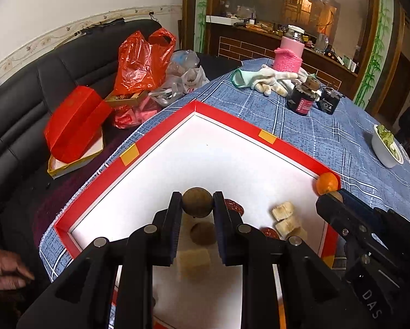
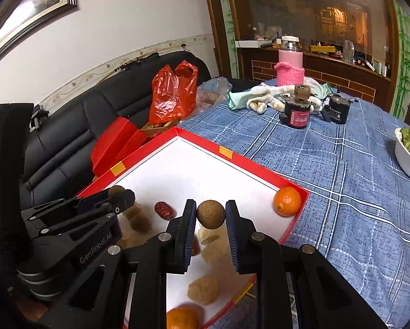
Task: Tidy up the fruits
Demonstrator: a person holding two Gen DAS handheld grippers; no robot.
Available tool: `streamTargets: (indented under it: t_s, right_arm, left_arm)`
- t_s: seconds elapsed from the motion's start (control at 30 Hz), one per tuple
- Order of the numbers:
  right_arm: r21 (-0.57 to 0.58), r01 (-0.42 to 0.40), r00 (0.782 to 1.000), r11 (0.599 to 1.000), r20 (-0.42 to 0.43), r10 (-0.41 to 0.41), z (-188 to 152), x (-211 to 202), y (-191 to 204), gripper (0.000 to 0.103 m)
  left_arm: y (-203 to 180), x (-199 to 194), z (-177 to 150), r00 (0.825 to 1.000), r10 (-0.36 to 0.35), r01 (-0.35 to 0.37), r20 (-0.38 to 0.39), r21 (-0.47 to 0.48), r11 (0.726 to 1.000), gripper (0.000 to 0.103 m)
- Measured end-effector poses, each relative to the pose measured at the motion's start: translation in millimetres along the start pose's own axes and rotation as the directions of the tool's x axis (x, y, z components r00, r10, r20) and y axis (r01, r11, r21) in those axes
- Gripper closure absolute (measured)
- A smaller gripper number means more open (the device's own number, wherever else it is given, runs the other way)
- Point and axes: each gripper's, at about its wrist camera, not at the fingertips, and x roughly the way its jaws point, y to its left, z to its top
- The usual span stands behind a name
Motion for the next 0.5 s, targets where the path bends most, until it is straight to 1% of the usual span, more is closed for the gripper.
streamTargets:
  t_s: [0.5]
  right_arm:
    - [-0.003, 0.008, 1.000, 1.000, -0.026, -0.008, 3.4, 15.3, 0.6, 0.082]
  left_arm:
    - [2.4, 7.5, 3.1, 1.000, 0.001, -0.001, -0.012, 0.000, 1.000, 0.083]
